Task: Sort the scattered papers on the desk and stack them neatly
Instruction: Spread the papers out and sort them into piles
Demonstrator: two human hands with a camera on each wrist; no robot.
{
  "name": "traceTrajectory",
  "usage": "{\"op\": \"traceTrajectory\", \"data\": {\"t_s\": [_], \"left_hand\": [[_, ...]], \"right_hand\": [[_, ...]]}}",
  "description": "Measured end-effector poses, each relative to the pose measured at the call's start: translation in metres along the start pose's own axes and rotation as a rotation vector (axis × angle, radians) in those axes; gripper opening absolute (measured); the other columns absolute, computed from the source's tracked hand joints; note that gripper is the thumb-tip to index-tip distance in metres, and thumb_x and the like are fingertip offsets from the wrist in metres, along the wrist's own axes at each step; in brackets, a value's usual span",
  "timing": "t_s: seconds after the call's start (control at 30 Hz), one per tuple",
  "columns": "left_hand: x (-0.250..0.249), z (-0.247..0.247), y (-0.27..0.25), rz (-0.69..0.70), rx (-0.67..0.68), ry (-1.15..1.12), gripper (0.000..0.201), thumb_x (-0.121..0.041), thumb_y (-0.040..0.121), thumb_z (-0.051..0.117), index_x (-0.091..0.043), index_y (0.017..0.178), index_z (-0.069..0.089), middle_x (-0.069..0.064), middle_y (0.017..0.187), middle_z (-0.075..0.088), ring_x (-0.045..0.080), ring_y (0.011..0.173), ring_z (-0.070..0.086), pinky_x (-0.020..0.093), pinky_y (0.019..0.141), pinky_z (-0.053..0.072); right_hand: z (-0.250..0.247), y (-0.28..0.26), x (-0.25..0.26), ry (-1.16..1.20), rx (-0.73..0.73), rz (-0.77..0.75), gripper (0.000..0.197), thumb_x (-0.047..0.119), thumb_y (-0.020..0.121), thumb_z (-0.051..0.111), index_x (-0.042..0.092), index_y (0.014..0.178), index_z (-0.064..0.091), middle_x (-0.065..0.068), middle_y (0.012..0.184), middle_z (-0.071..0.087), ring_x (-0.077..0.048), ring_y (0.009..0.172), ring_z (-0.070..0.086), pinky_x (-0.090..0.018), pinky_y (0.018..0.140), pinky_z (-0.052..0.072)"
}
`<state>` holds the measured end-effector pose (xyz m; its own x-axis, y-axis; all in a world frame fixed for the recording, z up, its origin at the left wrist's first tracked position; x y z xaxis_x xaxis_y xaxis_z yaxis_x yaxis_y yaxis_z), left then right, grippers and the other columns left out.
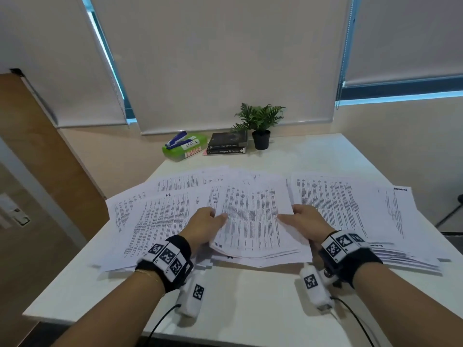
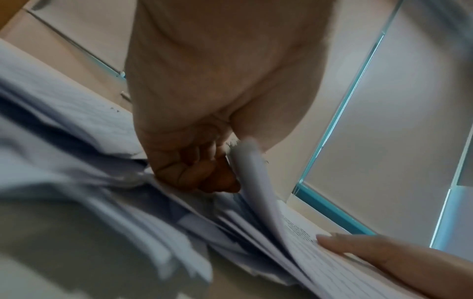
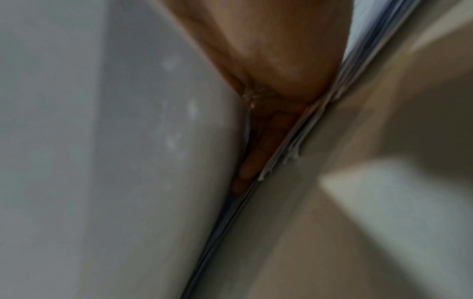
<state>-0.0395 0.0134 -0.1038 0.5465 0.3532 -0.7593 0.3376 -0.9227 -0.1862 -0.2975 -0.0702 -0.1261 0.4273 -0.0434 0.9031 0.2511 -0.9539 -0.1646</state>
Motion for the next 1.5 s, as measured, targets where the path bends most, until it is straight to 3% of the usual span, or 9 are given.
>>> {"op": "traceTrajectory", "data": {"t_s": [0.2,0.37,0.47,0.53,0.63,0.87,1.07,1.27,1.5], "left_hand": [[0.043,-0.063,0.001,-0.043,-0.228,0.164,0.029,-0.051,0.099,0.066,-0.023,0.108,0.062,0.002,0.116,0.068,0.019,0.085,0.066,0.034,0.073,0.052],[0.105,-0.125,0.004,-0.408,-0.413,0.358,0.099,-0.069,0.083,0.072,-0.011,0.154,0.036,0.027,0.157,0.037,0.048,0.146,0.035,0.060,0.117,0.037],[0.143,-0.139,0.009,-0.497,-0.399,0.356,0.124,-0.080,0.061,0.080,-0.004,0.151,0.041,0.025,0.147,0.053,0.046,0.135,0.050,0.053,0.106,0.049],[0.157,-0.140,0.005,-0.434,-0.418,0.311,0.093,-0.075,0.055,0.086,-0.005,0.112,0.063,0.012,0.101,0.070,0.033,0.090,0.067,0.036,0.077,0.056],[0.151,-0.136,-0.008,-0.387,-0.411,0.223,0.056,-0.046,0.074,0.093,-0.009,0.073,0.051,0.008,0.064,0.047,0.024,0.058,0.047,0.028,0.056,0.032],[0.133,-0.139,-0.019,-0.205,-0.505,0.164,0.030,-0.032,0.091,0.081,-0.004,0.087,0.072,0.014,0.084,0.073,0.033,0.082,0.069,0.031,0.067,0.049],[0.107,-0.150,-0.022,0.011,-0.763,-0.095,0.043,-0.043,0.099,0.064,-0.001,0.100,0.071,0.016,0.093,0.074,0.039,0.086,0.073,0.048,0.074,0.063],[0.058,-0.147,-0.032,0.177,-0.963,-0.520,0.018,-0.032,0.102,0.068,-0.015,0.108,0.069,0.003,0.107,0.074,0.022,0.096,0.070,0.038,0.088,0.058],[0.020,-0.113,-0.023,0.149,-0.562,-0.616,0.019,-0.026,0.096,0.078,-0.015,0.112,0.072,0.002,0.106,0.079,0.023,0.097,0.078,0.041,0.084,0.064]], "right_hand": [[0.000,-0.001,0.003,0.038,-0.012,0.045,0.017,0.016,0.105,0.056,0.004,0.117,0.058,-0.008,0.103,0.064,-0.019,0.084,0.060,-0.030,0.068,0.046],[0.001,-0.005,-0.001,0.062,-0.044,0.051,0.021,0.014,0.103,0.053,0.005,0.122,0.051,-0.012,0.107,0.059,-0.023,0.083,0.057,-0.032,0.067,0.042],[0.004,-0.012,-0.003,0.052,-0.038,0.047,0.037,0.005,0.097,0.058,0.014,0.128,0.039,-0.014,0.120,0.057,-0.029,0.089,0.062,-0.040,0.071,0.053],[0.005,-0.019,0.001,0.048,-0.032,0.027,0.055,-0.001,0.095,0.058,0.022,0.137,0.031,-0.015,0.134,0.051,-0.032,0.095,0.062,-0.048,0.082,0.057],[0.002,-0.031,0.013,0.081,-0.075,-0.058,0.080,-0.012,0.093,0.054,0.030,0.155,0.024,-0.014,0.163,0.027,-0.043,0.123,0.053,-0.054,0.098,0.052],[0.024,-0.044,0.040,0.115,-0.131,-0.215,0.043,-0.001,0.095,0.055,0.020,0.130,0.068,0.001,0.145,0.057,-0.024,0.137,0.049,-0.034,0.102,0.037],[0.056,-0.025,0.028,0.044,0.006,-0.137,0.040,0.007,0.090,0.077,0.018,0.127,0.068,0.003,0.139,0.056,-0.015,0.130,0.048,-0.042,0.115,0.038],[0.066,-0.014,0.019,0.007,0.068,-0.083,0.036,0.002,0.091,0.071,0.020,0.123,0.069,-0.004,0.144,0.056,-0.026,0.132,0.054,-0.041,0.112,0.044],[0.063,-0.018,0.028,0.024,0.094,-0.069,0.038,0.020,0.106,0.054,0.011,0.142,0.057,-0.006,0.148,0.056,-0.022,0.127,0.053,-0.025,0.091,0.041]]}}
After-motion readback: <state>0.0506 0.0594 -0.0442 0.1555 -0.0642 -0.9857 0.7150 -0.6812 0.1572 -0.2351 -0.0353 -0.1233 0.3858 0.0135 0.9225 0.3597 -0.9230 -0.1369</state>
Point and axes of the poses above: each hand's wrist, its own y-axis towards the middle knuckle, its own z-axis out of the palm, x = y × z, the point moved 2 cm from there along y, towards the middle knuckle
